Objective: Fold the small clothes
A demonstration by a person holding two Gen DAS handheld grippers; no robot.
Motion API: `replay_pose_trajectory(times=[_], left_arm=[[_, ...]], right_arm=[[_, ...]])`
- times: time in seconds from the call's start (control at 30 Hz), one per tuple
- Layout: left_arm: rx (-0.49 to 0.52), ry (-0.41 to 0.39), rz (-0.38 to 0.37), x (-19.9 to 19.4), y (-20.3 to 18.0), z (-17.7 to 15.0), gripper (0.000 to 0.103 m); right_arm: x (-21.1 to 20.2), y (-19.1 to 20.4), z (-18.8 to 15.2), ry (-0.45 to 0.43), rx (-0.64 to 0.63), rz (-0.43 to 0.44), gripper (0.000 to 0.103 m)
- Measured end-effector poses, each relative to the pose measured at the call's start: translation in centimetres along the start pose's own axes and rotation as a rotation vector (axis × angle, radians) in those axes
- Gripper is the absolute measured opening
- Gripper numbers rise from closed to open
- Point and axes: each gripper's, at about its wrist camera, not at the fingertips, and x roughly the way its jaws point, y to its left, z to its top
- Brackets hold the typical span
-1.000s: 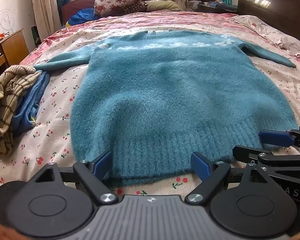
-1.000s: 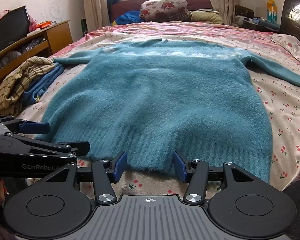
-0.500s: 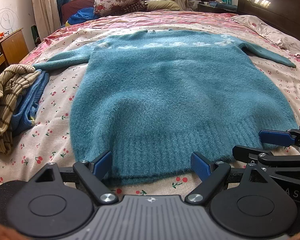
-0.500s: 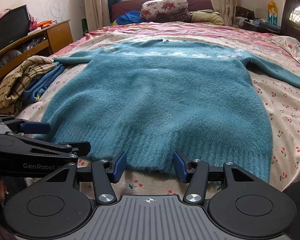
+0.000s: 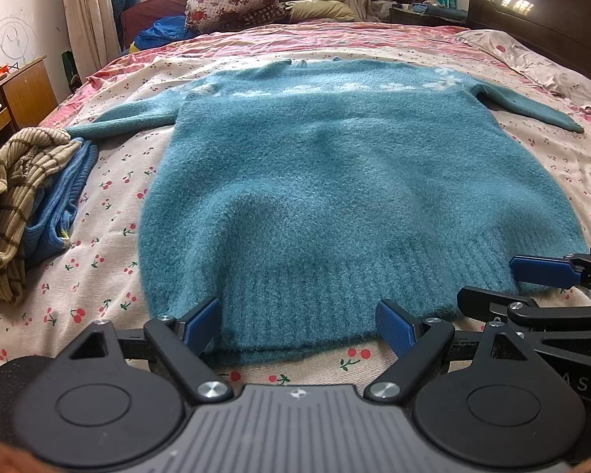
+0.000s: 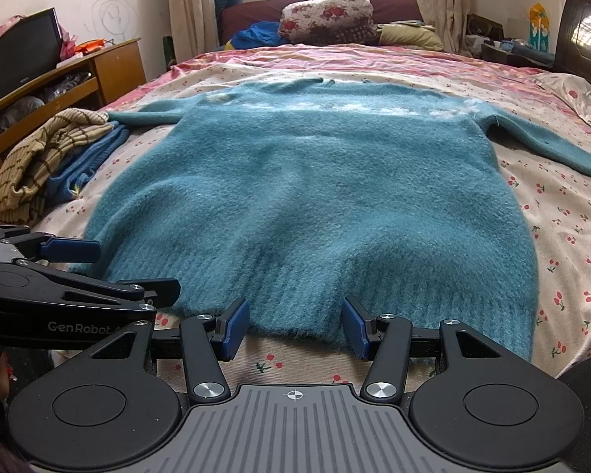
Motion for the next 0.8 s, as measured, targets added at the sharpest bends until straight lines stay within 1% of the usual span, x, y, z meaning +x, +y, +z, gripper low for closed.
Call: replay_pose_trajectory(times=[0.8], left_arm=[[-0.002,0.0,0.0,-0.21,0.15,0.17,0.09]], right_arm=[[0.07,-0.17,-0.02,0.001,0.003,-0.001,0.052]])
